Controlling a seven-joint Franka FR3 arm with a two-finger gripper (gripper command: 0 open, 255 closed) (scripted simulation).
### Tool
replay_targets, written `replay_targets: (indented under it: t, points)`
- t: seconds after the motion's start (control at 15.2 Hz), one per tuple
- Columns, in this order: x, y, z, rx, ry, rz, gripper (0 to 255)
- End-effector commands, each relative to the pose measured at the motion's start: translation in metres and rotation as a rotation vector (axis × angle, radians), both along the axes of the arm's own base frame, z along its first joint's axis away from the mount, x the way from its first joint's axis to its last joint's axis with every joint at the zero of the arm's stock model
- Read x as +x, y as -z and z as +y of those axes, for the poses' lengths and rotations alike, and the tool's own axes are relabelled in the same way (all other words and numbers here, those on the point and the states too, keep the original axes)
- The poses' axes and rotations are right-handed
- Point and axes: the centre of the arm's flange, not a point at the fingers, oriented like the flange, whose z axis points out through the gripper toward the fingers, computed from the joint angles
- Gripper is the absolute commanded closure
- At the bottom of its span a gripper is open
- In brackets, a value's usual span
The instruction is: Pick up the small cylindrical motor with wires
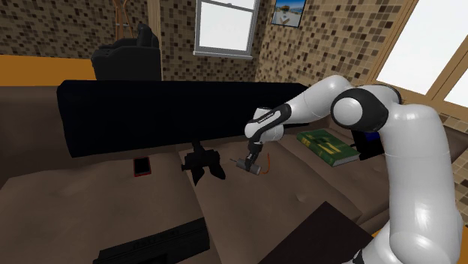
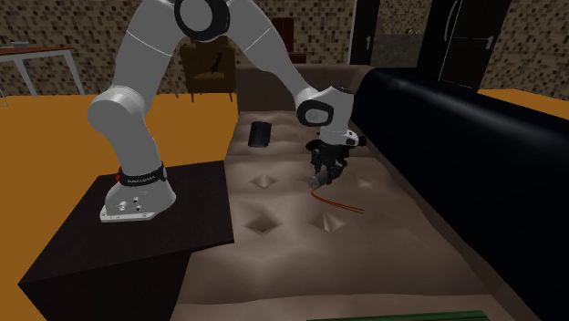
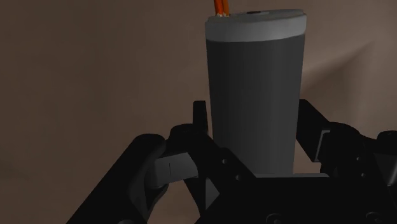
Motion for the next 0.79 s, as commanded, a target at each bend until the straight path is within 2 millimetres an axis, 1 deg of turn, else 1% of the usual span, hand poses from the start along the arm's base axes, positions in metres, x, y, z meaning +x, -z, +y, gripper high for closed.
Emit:
replay_targets:
  t: [0.0, 0.2, 0.73]
  points:
    - [0.000, 0.000, 0.000, 0.000, 0.000, 0.001, 255]
    - [0.000, 0.000, -0.001, 0.000, 0.000, 0.001, 255]
    - [0.000, -0.042, -0.001, 0.000, 0.000, 0.001, 255]
